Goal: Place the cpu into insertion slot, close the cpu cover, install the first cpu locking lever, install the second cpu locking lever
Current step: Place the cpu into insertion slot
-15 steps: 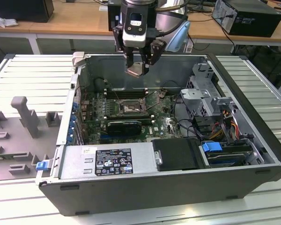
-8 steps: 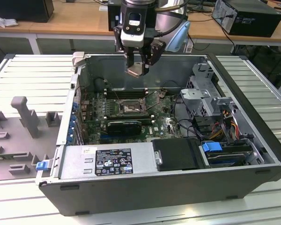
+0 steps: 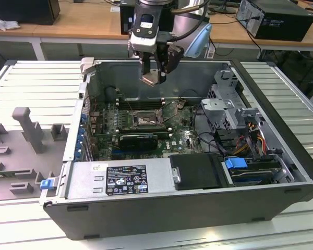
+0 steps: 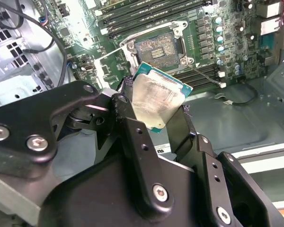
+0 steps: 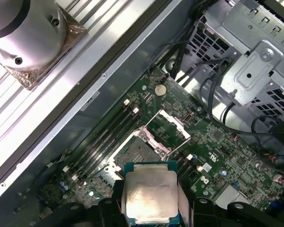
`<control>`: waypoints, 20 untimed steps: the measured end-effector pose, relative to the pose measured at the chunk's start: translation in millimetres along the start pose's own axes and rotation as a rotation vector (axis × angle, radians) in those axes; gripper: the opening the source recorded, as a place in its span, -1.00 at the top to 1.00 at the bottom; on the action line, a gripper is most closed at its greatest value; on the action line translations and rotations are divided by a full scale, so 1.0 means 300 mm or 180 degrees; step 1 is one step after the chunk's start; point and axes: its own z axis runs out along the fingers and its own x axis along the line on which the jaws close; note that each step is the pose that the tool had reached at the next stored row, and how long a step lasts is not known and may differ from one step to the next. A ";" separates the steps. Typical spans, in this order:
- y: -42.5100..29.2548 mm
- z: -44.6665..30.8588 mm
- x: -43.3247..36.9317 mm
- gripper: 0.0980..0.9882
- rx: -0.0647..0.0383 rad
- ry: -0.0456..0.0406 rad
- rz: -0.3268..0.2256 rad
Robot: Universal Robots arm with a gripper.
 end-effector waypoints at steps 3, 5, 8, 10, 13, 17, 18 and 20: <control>0.000 0.000 0.000 0.03 -0.0003 -0.0014 0.0163; 0.000 0.000 0.000 0.03 -0.0005 -0.0021 0.0243; 0.000 0.000 0.000 0.03 -0.0007 -0.0034 0.0390; 0.000 0.001 0.000 0.03 -0.0009 -0.0041 0.0462; 0.000 0.001 0.000 0.03 -0.0011 -0.0051 0.0581; 0.000 0.001 0.000 0.03 -0.0015 -0.0069 0.0787; 0.000 0.001 0.000 0.03 -0.0016 -0.0075 0.0848; 0.000 0.001 0.000 0.03 -0.0017 -0.0081 0.0923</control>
